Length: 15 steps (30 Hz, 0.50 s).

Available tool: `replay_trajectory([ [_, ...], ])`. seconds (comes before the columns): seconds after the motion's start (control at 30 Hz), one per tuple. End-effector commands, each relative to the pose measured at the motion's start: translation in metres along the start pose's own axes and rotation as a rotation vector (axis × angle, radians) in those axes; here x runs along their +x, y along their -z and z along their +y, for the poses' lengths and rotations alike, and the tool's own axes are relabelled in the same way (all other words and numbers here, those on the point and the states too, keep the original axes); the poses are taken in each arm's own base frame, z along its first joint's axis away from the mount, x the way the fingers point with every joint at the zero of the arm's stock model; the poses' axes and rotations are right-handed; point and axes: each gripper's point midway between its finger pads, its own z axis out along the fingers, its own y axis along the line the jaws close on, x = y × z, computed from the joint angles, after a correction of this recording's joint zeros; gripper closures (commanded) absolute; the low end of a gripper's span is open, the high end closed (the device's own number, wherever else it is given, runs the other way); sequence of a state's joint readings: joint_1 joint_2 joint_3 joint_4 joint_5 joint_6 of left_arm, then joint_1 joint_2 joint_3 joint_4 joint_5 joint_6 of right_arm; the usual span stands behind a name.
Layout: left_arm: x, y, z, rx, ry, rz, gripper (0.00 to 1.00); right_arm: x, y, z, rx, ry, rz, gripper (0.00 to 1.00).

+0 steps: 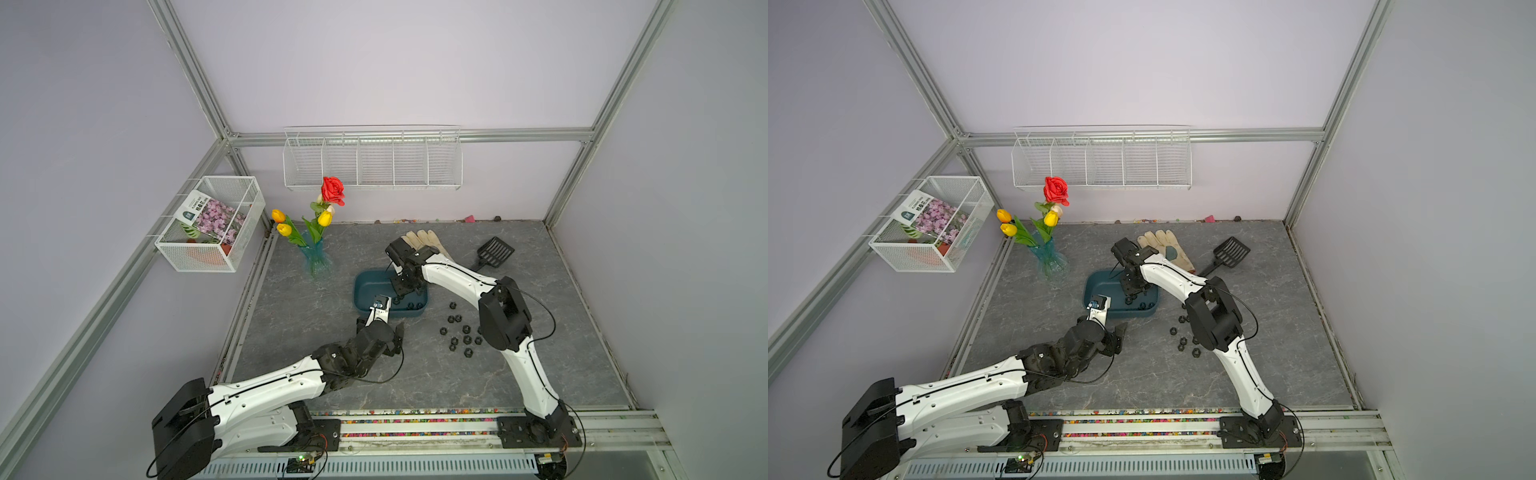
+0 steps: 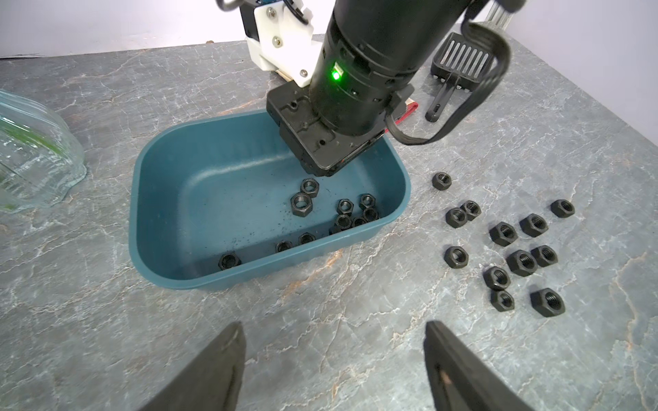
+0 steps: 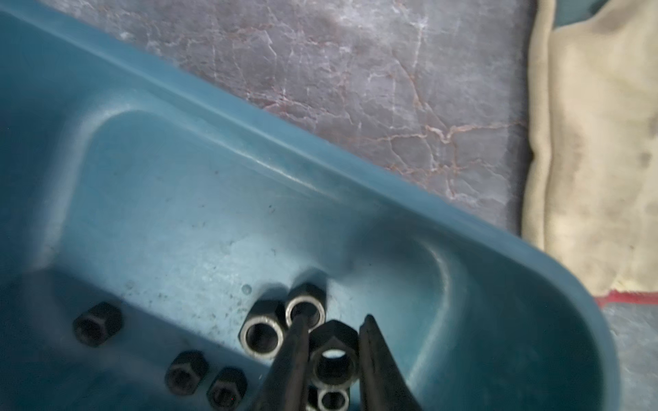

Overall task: Put the nuts on the desktop into the storage box
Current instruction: Place the nut in the storage box.

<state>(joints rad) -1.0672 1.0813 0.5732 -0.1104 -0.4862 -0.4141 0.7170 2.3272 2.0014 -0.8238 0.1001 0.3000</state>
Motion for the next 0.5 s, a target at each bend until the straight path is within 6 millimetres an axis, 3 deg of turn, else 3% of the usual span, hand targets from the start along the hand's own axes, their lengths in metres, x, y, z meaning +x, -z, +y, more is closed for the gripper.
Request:
replay_trajectory([
  [0.0,0.003,-0.001,0.004,-0.009,0.005,-0.006,0.19,-0.007,-0.012,0.004,-0.003,0.026,-0.018,0.93],
  [0.33,0.004,-0.003,0.003,-0.002,0.001,-0.007,0.19,-0.008,-0.029,-0.001,0.033,0.027,-0.018,0.93],
  [0.47,0.005,-0.003,0.003,-0.001,0.000,-0.005,0.19,-0.006,-0.032,0.000,0.029,0.028,-0.006,0.88],
])
